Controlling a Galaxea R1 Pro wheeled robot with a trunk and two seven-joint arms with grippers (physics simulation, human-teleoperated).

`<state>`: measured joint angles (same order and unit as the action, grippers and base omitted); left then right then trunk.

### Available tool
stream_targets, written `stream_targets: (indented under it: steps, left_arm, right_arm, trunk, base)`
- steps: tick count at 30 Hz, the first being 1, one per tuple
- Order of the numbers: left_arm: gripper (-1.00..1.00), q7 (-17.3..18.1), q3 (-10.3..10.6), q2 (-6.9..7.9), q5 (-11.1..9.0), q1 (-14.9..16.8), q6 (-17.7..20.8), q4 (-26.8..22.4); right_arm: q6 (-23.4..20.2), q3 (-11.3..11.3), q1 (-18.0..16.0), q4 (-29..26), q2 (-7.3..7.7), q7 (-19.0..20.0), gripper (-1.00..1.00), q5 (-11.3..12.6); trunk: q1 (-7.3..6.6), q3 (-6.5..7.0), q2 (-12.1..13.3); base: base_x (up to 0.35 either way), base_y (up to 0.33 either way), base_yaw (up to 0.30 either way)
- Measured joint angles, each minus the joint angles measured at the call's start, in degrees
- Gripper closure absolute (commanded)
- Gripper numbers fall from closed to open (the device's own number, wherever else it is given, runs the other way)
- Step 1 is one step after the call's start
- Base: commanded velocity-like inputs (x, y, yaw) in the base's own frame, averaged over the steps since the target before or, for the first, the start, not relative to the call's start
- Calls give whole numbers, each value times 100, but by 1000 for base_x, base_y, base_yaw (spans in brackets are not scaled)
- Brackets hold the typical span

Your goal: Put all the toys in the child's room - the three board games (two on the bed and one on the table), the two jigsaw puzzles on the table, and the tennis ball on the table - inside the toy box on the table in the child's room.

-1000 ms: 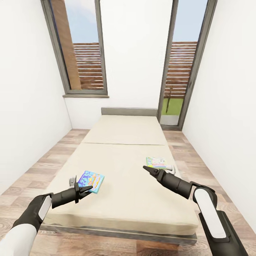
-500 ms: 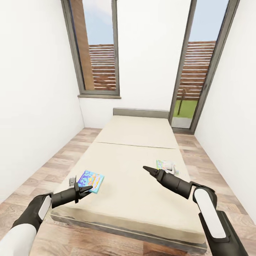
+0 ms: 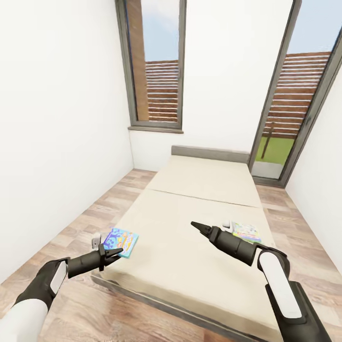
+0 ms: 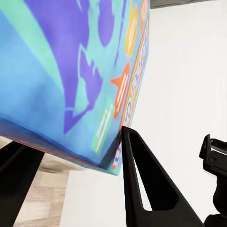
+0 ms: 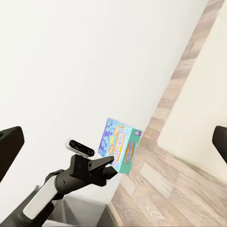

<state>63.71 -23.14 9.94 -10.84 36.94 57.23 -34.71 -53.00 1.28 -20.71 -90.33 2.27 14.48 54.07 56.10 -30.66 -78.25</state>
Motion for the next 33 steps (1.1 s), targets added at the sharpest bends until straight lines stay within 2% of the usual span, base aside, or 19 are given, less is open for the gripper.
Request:
stream_targets:
  steps: [7,23,33]
  left_arm:
    - [100,4,-3,60,-4,0,-6,-3]
    - [100,7,-45,63,3,-1,-12,-2]
    - [100,5,-41,61,-5,0,-9,-3]
  right_arm:
    - [8,-5,0,0,-7,-22,-100,0]
    - [8,-6,0,9,-8,-34,-100,-2]
    - [13,-6,0,9,-8,-37,-100,0]
  trunk:
    - [-154,126,281]
    - [-154,126,282]
    - [-374,305,682]
  base:
    - [0,0,290]
    - [0,0,290]
    - [0,0,290]
